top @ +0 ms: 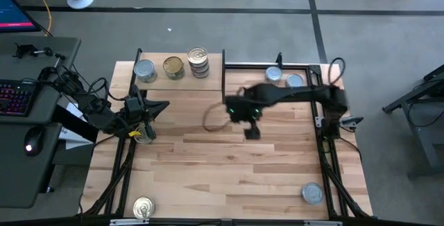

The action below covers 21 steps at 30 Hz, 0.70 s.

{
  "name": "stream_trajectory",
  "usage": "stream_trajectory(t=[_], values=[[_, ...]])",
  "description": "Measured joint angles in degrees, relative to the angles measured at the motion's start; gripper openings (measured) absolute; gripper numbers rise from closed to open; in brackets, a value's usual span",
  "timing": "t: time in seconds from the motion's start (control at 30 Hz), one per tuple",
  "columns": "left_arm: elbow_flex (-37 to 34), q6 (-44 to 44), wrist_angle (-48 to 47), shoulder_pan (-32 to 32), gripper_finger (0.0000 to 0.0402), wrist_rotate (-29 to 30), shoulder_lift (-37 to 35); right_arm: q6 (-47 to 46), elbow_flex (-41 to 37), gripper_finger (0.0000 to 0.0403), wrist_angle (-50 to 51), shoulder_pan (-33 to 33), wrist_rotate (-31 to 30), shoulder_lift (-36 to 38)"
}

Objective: Stack canned seafood by type on shelf
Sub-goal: Stack the green-white tuna can on top of the green-white tuna cans on the shelf

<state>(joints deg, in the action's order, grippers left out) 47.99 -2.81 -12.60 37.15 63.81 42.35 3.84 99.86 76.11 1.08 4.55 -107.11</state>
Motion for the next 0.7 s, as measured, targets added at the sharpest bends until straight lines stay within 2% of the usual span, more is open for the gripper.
stream_trajectory(t=[0.1, 0.17, 0.23, 0.33, 0.47, 0.6, 0.7], values=[[0.0, 0.0, 0.0, 0.0, 0.0, 0.0, 0.0, -3.3, -14.21, 0.0358, -5.23, -1.06, 0.33, 8.36], [0.0, 0.13, -0.02, 0.0, 0.0, 0.0, 0.0, -6.88, -23.7, 0.0358, -8.15, -0.74, -1.88, 15.11], [0.0, 0.94, -0.03, 0.0, 0.0, 0.0, 0.0, -12.7, -31.93, 0.0358, -9.37, 0.23, -8.31, 22.3], [0.0, 1.44, -0.03, 0.0, 0.0, 0.0, 0.0, -24.03, -41.01, 0.0358, -10.23, 4.05, -21.36, 31.42], [0.0, 0.59, -0.03, 0.0, 0.0, 0.02, 0.0, -31.54, -46.23, 0.0358, -15.64, 12.56, -26.78, 37.4], [0.0, -0.11, 0.18, 0.0, 0.0, 0.05, 0.0, -29.96, -47.93, 0.0351, -19.73, 20.45, -30.72, 36.01], [0.0, -0.07, 0.94, 0.0, 0.0, 0.7, 0.0, -30.29, -48.08, 0.0309, -22.2, 26.25, -35.48, 32.37]])
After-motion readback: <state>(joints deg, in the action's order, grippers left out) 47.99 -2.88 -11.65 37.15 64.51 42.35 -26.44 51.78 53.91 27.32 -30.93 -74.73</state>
